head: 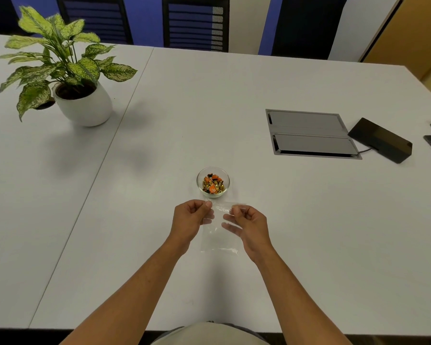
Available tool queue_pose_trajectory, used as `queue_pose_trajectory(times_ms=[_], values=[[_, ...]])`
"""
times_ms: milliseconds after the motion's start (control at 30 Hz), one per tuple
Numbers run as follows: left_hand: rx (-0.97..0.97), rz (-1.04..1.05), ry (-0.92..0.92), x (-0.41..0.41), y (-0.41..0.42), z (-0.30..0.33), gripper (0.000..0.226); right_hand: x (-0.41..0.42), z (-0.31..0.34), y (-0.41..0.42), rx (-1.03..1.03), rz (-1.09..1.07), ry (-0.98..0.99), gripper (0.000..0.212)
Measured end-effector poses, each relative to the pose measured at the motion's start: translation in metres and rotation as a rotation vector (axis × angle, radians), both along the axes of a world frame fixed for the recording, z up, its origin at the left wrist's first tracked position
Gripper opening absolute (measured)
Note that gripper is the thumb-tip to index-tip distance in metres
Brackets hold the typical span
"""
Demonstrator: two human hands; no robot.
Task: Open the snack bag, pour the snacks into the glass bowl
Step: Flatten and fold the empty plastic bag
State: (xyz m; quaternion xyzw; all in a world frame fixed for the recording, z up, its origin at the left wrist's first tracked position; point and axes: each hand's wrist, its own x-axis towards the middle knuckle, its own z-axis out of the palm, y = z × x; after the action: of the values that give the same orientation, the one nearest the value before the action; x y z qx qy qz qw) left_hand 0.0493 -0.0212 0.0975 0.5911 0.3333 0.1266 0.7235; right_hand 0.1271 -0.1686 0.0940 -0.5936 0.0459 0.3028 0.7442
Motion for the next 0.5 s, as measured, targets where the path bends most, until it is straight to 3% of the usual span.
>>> queue_pose_trajectory(times_ms=[333, 500], values=[[0.124, 0.051, 0.014, 0.0017, 0.0004, -0.0013, 0.013, 0.0005, 0.0002, 0.0026, 0.013, 0.033, 0.012, 0.017], [0.079, 0.081, -0.002, 0.0019, -0.0018, 0.0004, 0.012, 0.0013, -0.0008, 0.0060, 0.000, 0.007, 0.020, 0.010]])
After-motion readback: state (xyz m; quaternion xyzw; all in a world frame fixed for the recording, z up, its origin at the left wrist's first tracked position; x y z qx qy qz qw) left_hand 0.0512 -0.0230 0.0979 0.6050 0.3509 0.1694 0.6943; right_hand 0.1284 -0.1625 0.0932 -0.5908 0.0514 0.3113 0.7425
